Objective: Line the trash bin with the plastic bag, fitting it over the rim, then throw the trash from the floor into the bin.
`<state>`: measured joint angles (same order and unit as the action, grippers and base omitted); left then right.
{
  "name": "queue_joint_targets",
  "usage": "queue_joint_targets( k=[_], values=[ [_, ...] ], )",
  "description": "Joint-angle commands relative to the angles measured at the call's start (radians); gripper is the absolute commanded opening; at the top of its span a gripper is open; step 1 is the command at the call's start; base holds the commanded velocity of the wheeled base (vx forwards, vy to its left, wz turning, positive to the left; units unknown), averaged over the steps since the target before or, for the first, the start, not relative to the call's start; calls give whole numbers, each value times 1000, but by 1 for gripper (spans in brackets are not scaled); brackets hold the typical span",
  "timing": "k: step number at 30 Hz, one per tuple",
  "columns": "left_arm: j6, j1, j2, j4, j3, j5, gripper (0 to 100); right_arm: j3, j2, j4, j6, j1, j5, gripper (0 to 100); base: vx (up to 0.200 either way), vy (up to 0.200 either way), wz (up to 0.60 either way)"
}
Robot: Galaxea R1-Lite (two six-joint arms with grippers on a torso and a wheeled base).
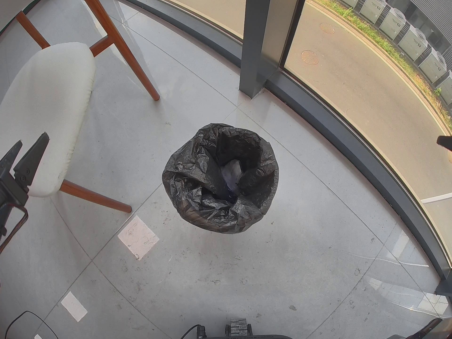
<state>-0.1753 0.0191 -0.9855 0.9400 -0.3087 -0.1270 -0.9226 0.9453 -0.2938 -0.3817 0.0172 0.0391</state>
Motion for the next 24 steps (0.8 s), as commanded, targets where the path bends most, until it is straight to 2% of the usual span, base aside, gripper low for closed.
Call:
queue_joint_targets(
  k=[1, 3, 4, 5, 6, 7, 9, 10, 13, 15, 17, 19, 20, 22, 24],
  values=[
    [4, -10, 416, -221, 307, -149, 100, 923, -556, 697, 331, 95, -4, 100, 0, 0, 0],
    [7, -11, 525, -356, 309, -174, 100, 923, -654, 568, 349, 84, 15, 100, 0, 0, 0],
    [11, -13, 624, -504, 309, -174, 100, 921, -751, 427, 365, 81, 15, 100, 0, 0, 0],
    [20, -15, 699, -621, 309, -172, 100, 918, -824, 346, 382, 78, 13, 100, 0, 0, 0],
    [53, -22, 892, -885, 306, -172, 100, 900, -902, 222, 403, 72, 2, 100, 0, 0, 0],
    [65, -22, 966, -989, 281, -177, 100, 887, -890, 202, 402, 67, -4, 100, 0, 0, 0],
    [76, -16, 986, -1012, 240, -160, 100, 896, -836, 236, 408, 69, -7, 100, 0, 0, 0],
    [76, -16, 986, -961, 267, -134, 100, 909, -841, 262, 411, 69, -2, 100, 0, 0, 0],
    [57, -16, 986, -894, 298, 24, 100, 921, -844, 292, 408, 67, -12, 100, 0, 0, 0],
    [42, -16, 986, -892, 300, 96, 100, 919, -849, 292, 408, 63, -10, 100, 0, 0, 0],
    [43, -16, 986, -894, 300, 121, 100, 919, -849, 291, 412, 61, 4, 100, 0, 0, 0],
    [46, -16, 986, -894, 300, 122, 100, 919, -856, 291, 417, 36, 8, 100, 0, 0, 0],
    [68, -16, 986, -896, 298, 116, 100, 918, -867, 291, 423, -91, 11, 100, 0, 0, 0],
    [114, -15, 986, -903, 296, 78, 100, 919, -859, 289, 425, -79, 11, 100, 0, 0, 0],
    [152, -16, 986, -928, 292, -34, 100, 919, -859, 291, 420, -77, 10, 100, 0, 0, 0]
  ],
)
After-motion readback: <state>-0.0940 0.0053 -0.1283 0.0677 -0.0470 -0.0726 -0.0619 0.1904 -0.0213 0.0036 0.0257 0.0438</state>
